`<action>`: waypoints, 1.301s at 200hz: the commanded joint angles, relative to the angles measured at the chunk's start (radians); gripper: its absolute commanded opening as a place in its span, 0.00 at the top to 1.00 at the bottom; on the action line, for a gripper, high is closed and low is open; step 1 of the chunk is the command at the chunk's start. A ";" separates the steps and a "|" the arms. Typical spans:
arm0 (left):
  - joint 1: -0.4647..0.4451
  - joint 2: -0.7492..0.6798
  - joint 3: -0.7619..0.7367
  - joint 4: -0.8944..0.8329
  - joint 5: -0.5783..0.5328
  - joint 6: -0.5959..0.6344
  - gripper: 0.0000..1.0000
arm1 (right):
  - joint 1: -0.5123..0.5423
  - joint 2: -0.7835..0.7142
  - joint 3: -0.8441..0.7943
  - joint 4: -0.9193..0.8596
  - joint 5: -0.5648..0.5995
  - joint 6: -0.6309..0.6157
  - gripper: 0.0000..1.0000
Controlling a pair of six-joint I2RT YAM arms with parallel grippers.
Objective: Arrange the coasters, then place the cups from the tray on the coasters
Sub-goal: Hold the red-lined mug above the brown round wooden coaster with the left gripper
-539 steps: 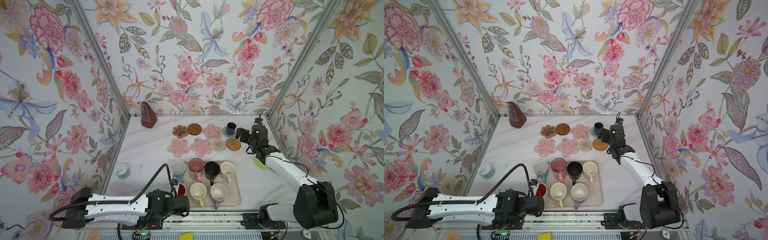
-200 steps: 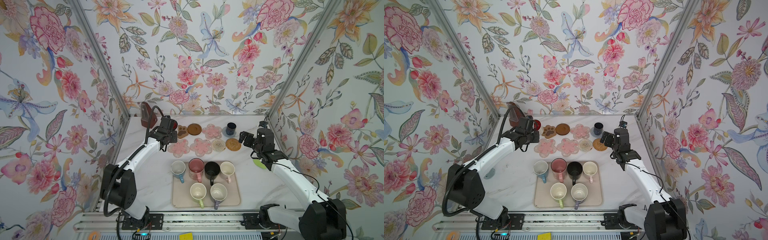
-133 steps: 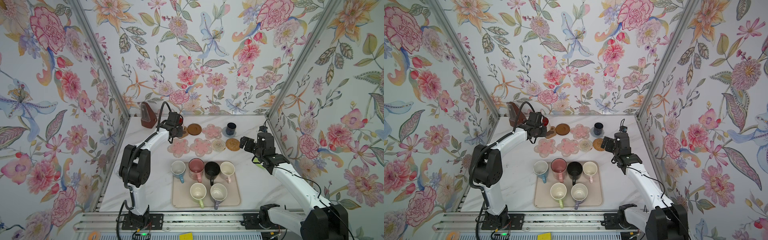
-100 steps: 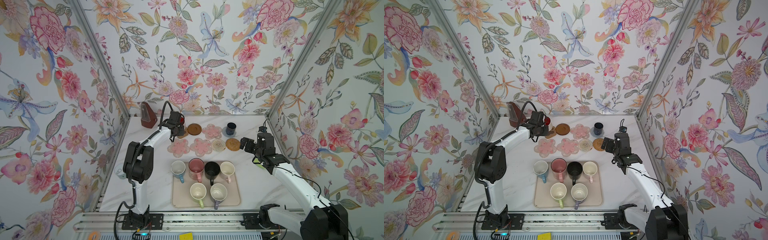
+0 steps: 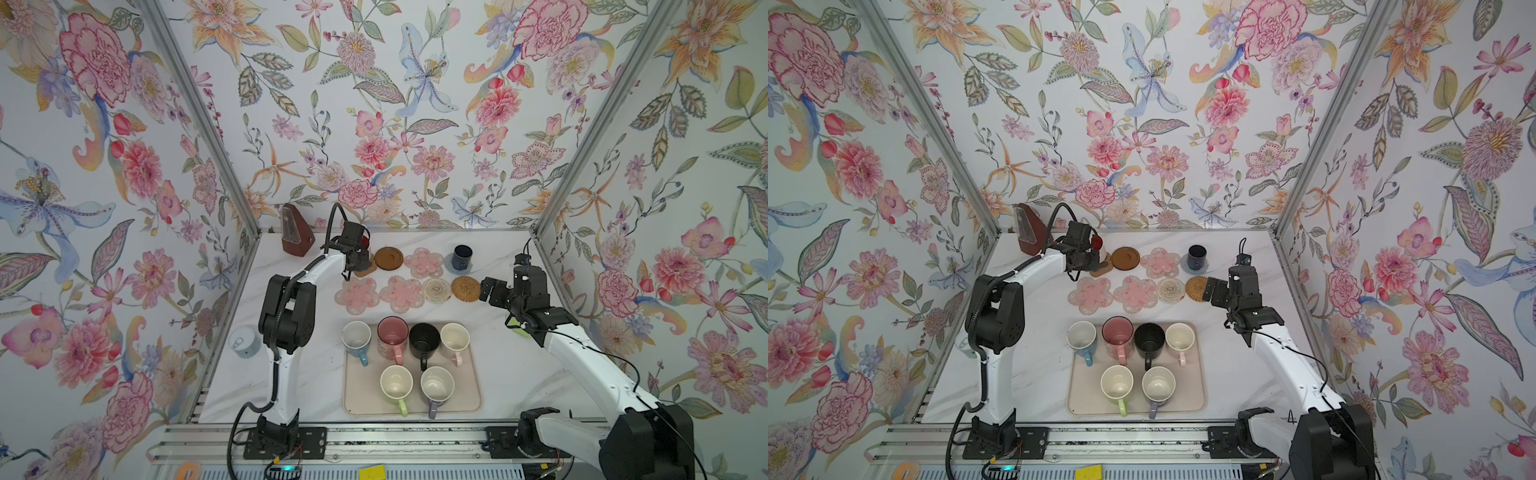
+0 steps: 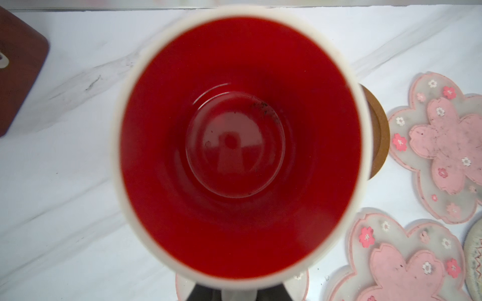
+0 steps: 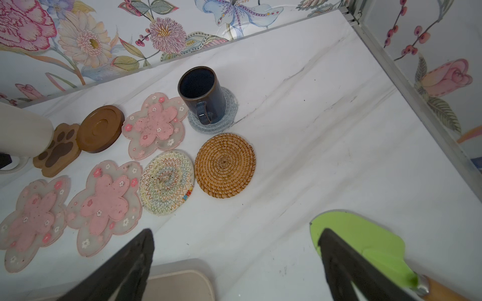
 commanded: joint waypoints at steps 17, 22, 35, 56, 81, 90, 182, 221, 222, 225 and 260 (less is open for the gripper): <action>0.014 0.032 0.091 -0.004 -0.003 0.004 1.00 | -0.010 0.009 0.029 -0.013 -0.008 -0.016 0.01; 0.014 0.035 0.094 -0.005 -0.004 0.004 1.00 | -0.011 0.009 0.030 -0.014 -0.009 -0.016 0.01; 0.016 0.041 0.099 -0.007 -0.001 0.002 1.00 | -0.011 0.012 0.030 -0.013 -0.010 -0.016 0.01; 0.014 0.053 0.107 -0.013 -0.003 -0.001 1.00 | -0.012 0.017 0.031 -0.014 -0.016 -0.014 0.01; 0.016 0.063 0.110 -0.014 -0.003 -0.004 1.00 | -0.012 0.015 0.030 -0.016 -0.016 -0.016 0.01; 0.016 0.064 0.111 -0.013 -0.002 -0.004 1.00 | -0.013 0.015 0.029 -0.017 -0.015 -0.016 0.01; 0.016 0.095 0.137 -0.011 -0.001 -0.012 1.00 | -0.018 0.008 0.027 -0.016 -0.013 -0.016 0.01; 0.016 0.106 0.149 -0.015 0.001 -0.015 1.00 | -0.019 0.010 0.027 -0.016 -0.016 -0.016 0.01; 0.015 0.106 0.148 -0.015 0.001 -0.015 1.00 | -0.018 0.010 0.027 -0.016 -0.016 -0.016 0.01; 0.016 0.107 0.149 -0.016 0.001 -0.015 1.00 | -0.019 0.010 0.027 -0.017 -0.016 -0.016 0.01; 0.016 0.114 0.152 -0.021 -0.004 -0.015 1.00 | -0.020 0.010 0.027 -0.016 -0.016 -0.016 0.01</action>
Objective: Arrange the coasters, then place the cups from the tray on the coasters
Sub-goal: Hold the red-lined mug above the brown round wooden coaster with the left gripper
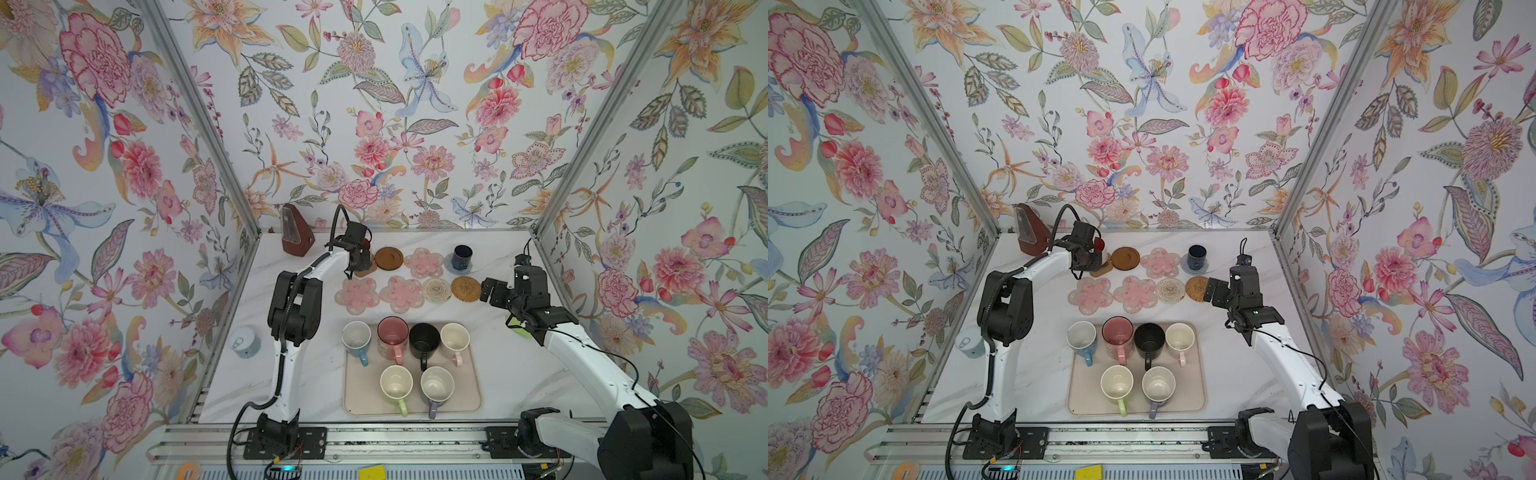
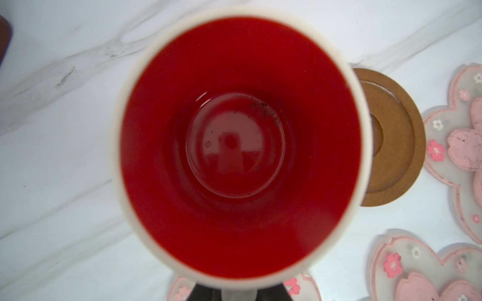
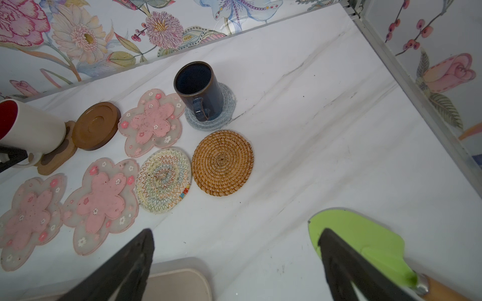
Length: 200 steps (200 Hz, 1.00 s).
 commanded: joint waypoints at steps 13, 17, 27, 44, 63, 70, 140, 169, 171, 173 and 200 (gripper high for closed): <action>0.010 0.009 0.047 0.026 -0.002 -0.011 1.00 | -0.006 -0.001 0.028 -0.012 -0.001 -0.009 0.01; 0.011 0.012 0.047 0.026 -0.001 -0.012 1.00 | -0.007 -0.002 0.028 -0.012 -0.001 -0.009 0.01; 0.012 0.011 0.045 0.026 0.002 -0.014 1.00 | -0.007 -0.003 0.028 -0.012 -0.001 -0.010 0.01; 0.012 0.013 0.038 0.029 0.007 -0.018 1.00 | -0.006 -0.003 0.025 -0.012 -0.002 -0.010 0.01; 0.011 0.015 0.035 0.028 0.009 -0.019 1.00 | -0.007 -0.003 0.026 -0.012 -0.003 -0.008 0.01; 0.012 0.017 0.033 0.028 0.011 -0.019 1.00 | -0.006 -0.004 0.026 -0.012 -0.003 -0.008 0.01; 0.012 0.015 0.025 0.021 0.007 -0.023 0.97 | -0.008 -0.001 0.027 -0.012 -0.003 -0.008 0.01; 0.011 0.014 0.024 0.015 0.007 -0.025 0.91 | -0.008 -0.001 0.027 -0.013 -0.003 -0.008 0.01; 0.012 0.014 0.024 0.015 0.007 -0.025 0.91 | -0.008 -0.002 0.027 -0.012 -0.004 -0.008 0.01; 0.011 0.013 0.024 0.015 0.007 -0.025 0.91 | -0.008 -0.002 0.027 -0.012 -0.003 -0.008 0.01; 0.012 0.003 0.015 0.013 0.006 -0.026 1.00 | -0.008 -0.001 0.028 -0.011 -0.003 -0.009 0.01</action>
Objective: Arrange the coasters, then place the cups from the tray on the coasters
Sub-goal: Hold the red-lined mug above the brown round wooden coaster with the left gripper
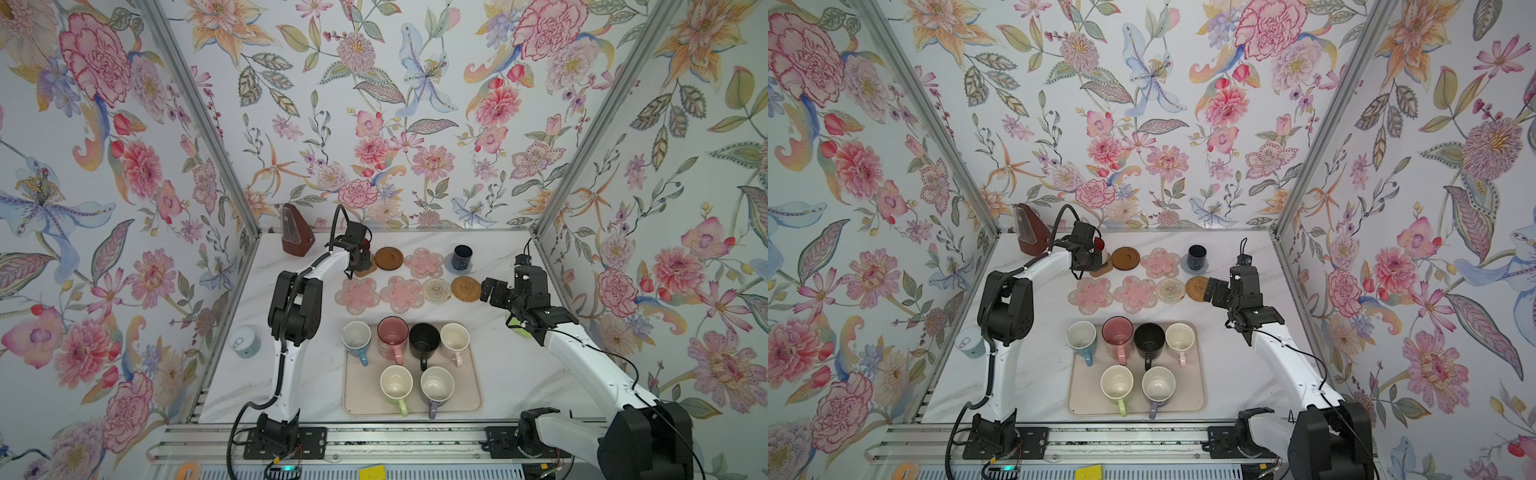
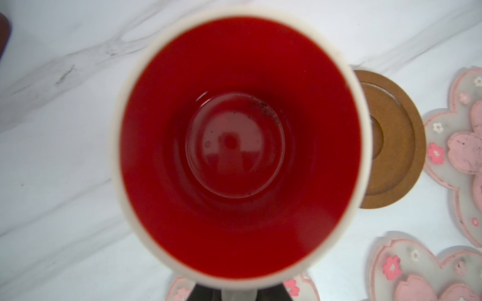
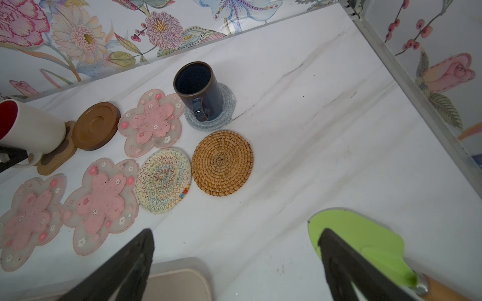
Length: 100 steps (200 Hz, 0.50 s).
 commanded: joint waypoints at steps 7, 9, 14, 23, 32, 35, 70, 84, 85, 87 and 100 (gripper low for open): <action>0.012 -0.006 0.007 0.015 0.005 -0.015 1.00 | -0.007 -0.002 0.027 -0.012 -0.003 -0.009 0.01; 0.012 -0.008 0.006 0.016 0.005 -0.015 1.00 | -0.007 -0.002 0.027 -0.013 -0.003 -0.008 0.01; 0.012 -0.012 0.002 0.018 0.005 -0.015 1.00 | -0.008 -0.002 0.027 -0.011 -0.004 -0.009 0.01; 0.012 -0.021 -0.003 0.020 0.006 -0.015 1.00 | -0.008 -0.002 0.025 -0.012 -0.002 -0.009 0.01; 0.012 -0.028 -0.009 0.020 0.006 -0.015 1.00 | -0.009 -0.002 0.025 -0.012 -0.002 -0.009 0.01; 0.011 -0.031 -0.010 0.021 0.006 -0.015 1.00 | -0.008 -0.001 0.025 -0.013 -0.003 -0.008 0.01; 0.010 -0.052 -0.035 0.027 0.009 -0.017 1.00 | -0.009 0.001 0.028 -0.011 -0.006 -0.008 0.01; 0.009 -0.060 -0.048 0.030 0.009 -0.017 1.00 | -0.009 0.001 0.028 -0.011 -0.007 -0.009 0.01; 0.009 -0.060 -0.048 0.031 0.009 -0.017 1.00 | -0.008 0.001 0.027 -0.011 -0.008 -0.008 0.01; 0.008 -0.061 -0.051 0.033 0.010 -0.017 1.00 | -0.008 0.001 0.028 -0.011 -0.007 -0.009 0.01; 0.008 -0.068 -0.061 0.034 0.011 -0.018 1.00 | -0.008 0.002 0.030 -0.010 -0.009 -0.009 0.01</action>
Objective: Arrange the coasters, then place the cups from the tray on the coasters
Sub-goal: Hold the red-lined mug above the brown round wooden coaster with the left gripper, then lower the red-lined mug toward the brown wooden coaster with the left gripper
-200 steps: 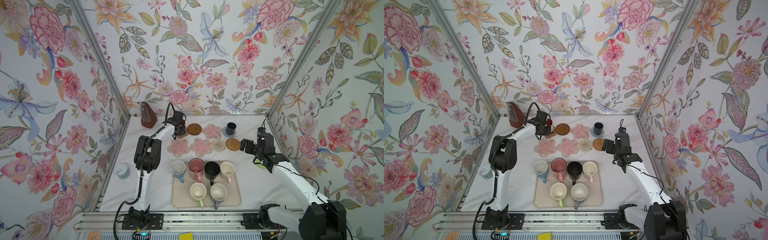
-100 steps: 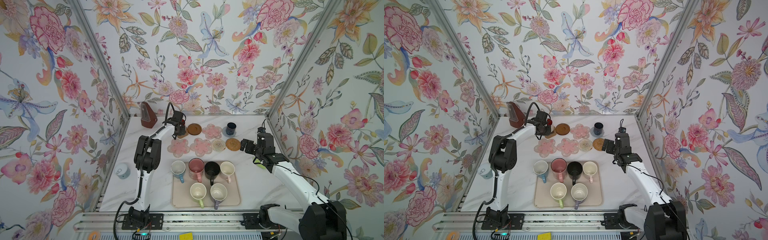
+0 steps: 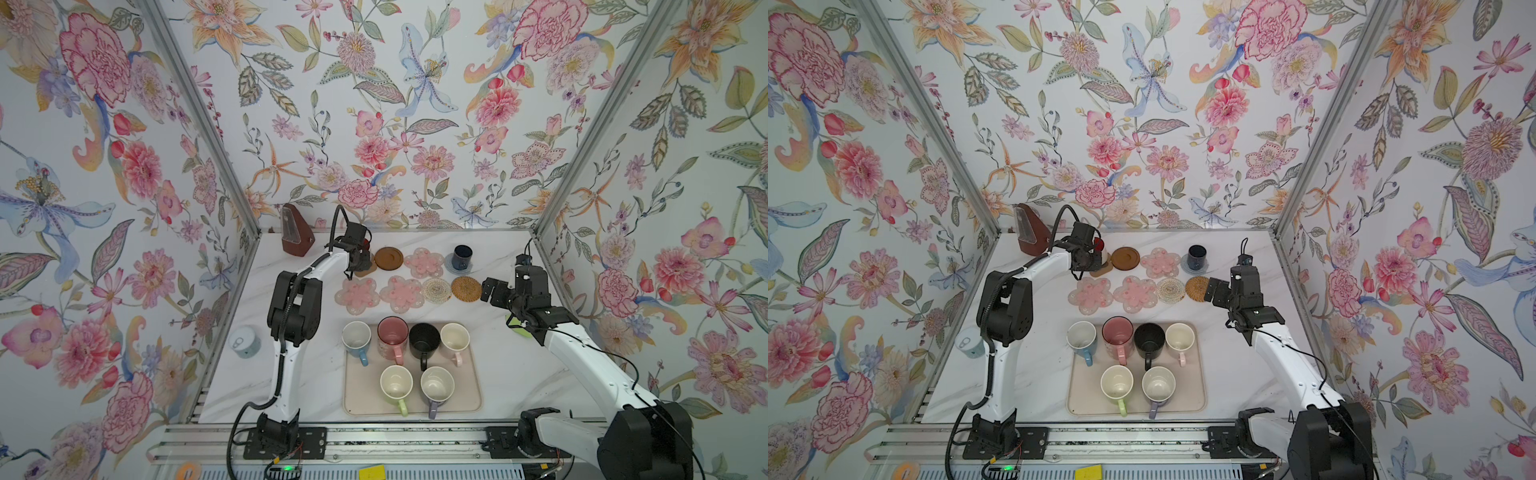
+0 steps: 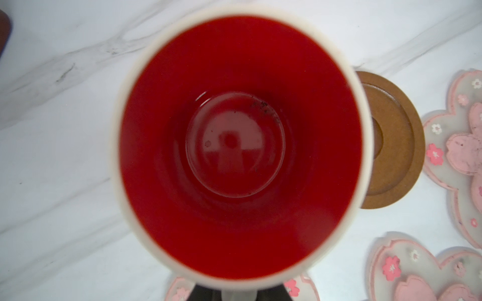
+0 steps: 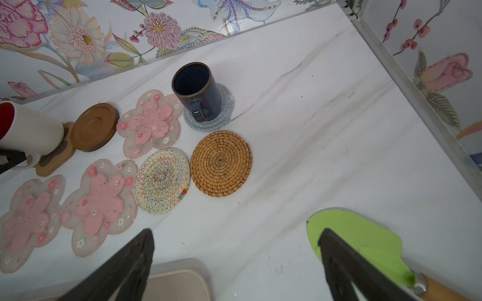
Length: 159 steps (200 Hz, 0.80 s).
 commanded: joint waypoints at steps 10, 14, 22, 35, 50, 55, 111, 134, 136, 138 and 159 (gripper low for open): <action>0.009 -0.058 -0.034 0.010 0.010 -0.011 1.00 | -0.005 0.003 0.030 -0.009 -0.008 -0.009 0.01; 0.009 -0.059 -0.034 0.010 0.010 -0.011 1.00 | -0.005 0.002 0.030 -0.010 -0.010 -0.008 0.01; 0.008 -0.061 -0.034 0.009 0.011 -0.013 1.00 | -0.006 0.004 0.028 -0.010 -0.010 -0.008 0.01; 0.008 -0.066 -0.035 0.007 0.013 -0.013 1.00 | -0.006 0.005 0.031 -0.009 -0.012 -0.008 0.01; 0.008 -0.075 -0.036 0.007 0.009 -0.013 1.00 | -0.007 0.003 0.030 -0.010 -0.012 -0.008 0.01; 0.008 -0.079 -0.035 0.008 0.008 -0.012 1.00 | -0.007 0.004 0.030 -0.010 -0.011 -0.008 0.01; 0.008 -0.106 -0.022 0.002 0.004 -0.009 1.00 | -0.009 0.004 0.030 -0.008 -0.015 -0.009 0.01; 0.006 -0.111 -0.008 -0.008 0.003 -0.003 1.00 | -0.011 0.004 0.030 -0.009 -0.014 -0.008 0.01; 0.005 -0.111 -0.007 -0.009 0.003 -0.003 1.00 | -0.011 0.004 0.030 -0.007 -0.013 -0.008 0.01; 0.005 -0.113 -0.006 -0.010 0.004 -0.003 1.00 | -0.011 0.003 0.029 -0.008 -0.015 -0.008 0.01; 0.006 -0.122 -0.011 -0.011 -0.002 -0.001 1.00 | -0.013 0.003 0.028 -0.008 -0.015 -0.008 0.01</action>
